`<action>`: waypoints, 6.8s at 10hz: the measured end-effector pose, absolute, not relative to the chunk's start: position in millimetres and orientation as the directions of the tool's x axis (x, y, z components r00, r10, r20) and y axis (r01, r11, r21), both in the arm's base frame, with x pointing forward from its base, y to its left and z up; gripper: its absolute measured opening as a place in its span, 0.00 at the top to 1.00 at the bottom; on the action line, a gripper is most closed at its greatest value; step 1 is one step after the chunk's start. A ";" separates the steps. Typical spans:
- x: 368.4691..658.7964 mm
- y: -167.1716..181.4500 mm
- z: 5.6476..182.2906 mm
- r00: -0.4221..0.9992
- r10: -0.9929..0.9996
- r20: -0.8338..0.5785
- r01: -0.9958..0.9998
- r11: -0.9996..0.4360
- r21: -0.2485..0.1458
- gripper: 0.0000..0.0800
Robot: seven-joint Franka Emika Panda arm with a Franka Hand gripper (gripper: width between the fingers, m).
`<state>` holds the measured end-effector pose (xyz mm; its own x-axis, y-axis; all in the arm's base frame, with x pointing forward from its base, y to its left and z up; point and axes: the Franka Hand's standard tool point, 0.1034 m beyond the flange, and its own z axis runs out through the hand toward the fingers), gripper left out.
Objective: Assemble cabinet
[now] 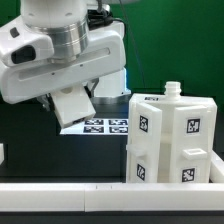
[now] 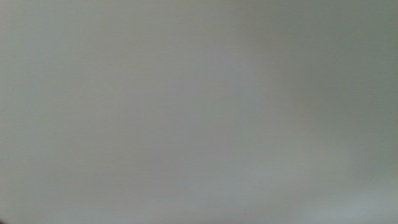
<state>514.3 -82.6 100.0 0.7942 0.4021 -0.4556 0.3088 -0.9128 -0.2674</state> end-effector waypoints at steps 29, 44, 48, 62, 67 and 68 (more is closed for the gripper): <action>517.2 -107.0 44.0 0.479 0.313 -0.820 0.119 -0.949 -0.293 0.01; 560.3 -128.3 116.1 0.972 0.233 -0.037 0.226 -0.965 -0.132 0.01; 555.6 -149.4 108.1 0.962 0.196 0.191 0.200 -0.980 -0.002 0.01; 525.6 -135.8 107.3 0.907 -0.402 0.123 -0.381 -0.910 -0.163 0.01; 506.2 -104.7 107.8 0.852 -0.524 -0.010 -0.517 -0.837 -0.182 0.01; 506.1 -104.4 107.7 0.852 -0.523 -0.011 -0.516 -0.837 -0.182 0.01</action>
Offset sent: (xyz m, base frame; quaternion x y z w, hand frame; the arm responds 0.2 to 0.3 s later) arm 0.0144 -0.0653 -0.0196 -0.0200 -0.2083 0.1432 0.9673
